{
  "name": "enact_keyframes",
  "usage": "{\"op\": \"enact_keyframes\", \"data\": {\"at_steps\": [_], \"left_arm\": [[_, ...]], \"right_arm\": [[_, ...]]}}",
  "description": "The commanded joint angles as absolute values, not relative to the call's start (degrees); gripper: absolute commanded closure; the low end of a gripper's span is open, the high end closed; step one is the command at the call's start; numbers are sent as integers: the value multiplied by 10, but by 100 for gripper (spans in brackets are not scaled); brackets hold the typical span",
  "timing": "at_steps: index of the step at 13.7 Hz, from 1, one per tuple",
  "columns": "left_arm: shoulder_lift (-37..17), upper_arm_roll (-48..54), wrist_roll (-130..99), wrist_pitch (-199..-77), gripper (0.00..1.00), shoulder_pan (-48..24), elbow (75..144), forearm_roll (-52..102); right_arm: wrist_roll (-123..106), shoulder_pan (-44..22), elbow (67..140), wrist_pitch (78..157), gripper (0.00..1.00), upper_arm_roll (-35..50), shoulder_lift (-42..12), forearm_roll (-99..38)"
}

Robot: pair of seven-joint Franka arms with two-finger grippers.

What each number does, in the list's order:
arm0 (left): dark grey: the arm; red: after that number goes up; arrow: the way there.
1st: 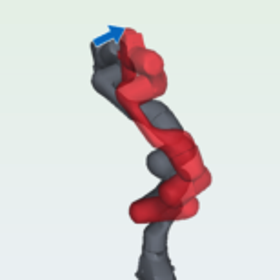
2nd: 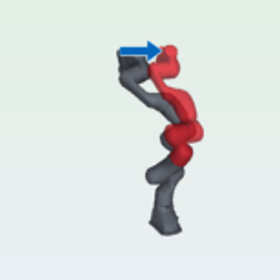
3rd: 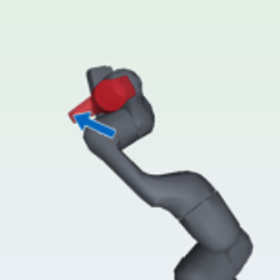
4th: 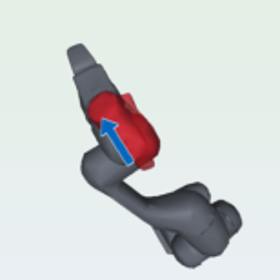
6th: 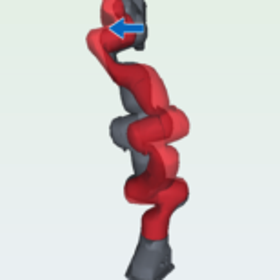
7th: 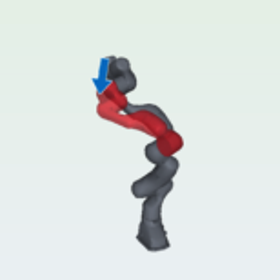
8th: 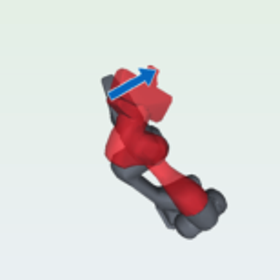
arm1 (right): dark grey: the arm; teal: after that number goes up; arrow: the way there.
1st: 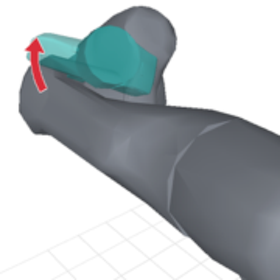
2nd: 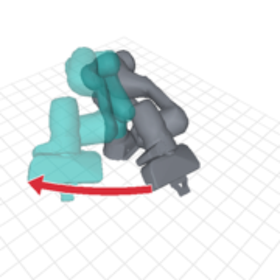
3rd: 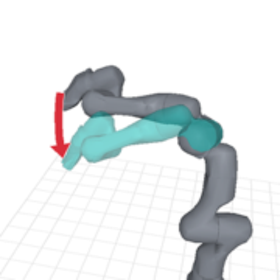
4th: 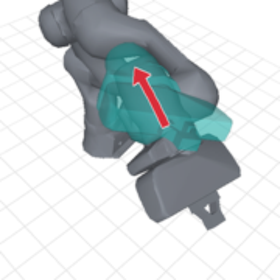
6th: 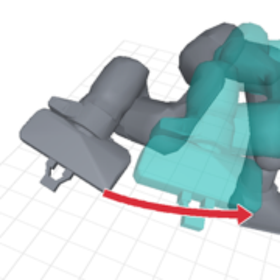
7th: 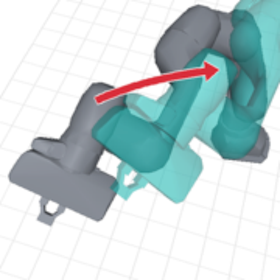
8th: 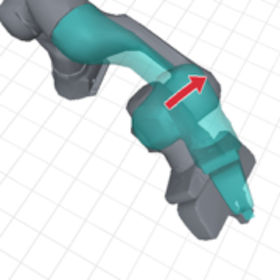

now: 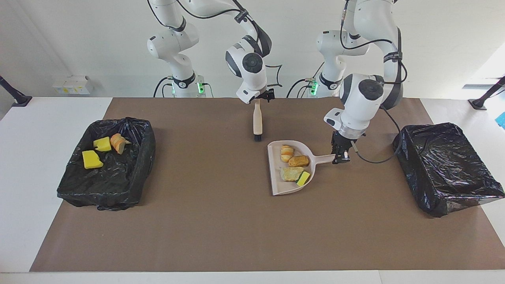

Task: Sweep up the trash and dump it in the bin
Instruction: 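Carry the dustpan over the bin nearest the left gripper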

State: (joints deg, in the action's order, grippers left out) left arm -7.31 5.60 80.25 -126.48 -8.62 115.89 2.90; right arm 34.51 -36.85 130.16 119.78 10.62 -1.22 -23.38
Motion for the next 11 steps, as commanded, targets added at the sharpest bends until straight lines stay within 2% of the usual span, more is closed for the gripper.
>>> {"op": "enact_keyframes", "data": {"at_steps": [1,5,9,11], "left_arm": [[-71,60,843,-1200,100,-48,1104,54],[-76,58,903,-1091,100,6,1009,70],[-74,54,999,-1036,100,70,951,62],[-80,54,1054,-1013,100,132,927,52]], "right_arm": [[351,-332,1275,1200,0,105,-8,-200],[360,-271,1255,1198,0,103,11,-116],[346,-151,1194,1187,0,105,12,-1],[305,-94,1154,1168,0,105,14,23]]}}
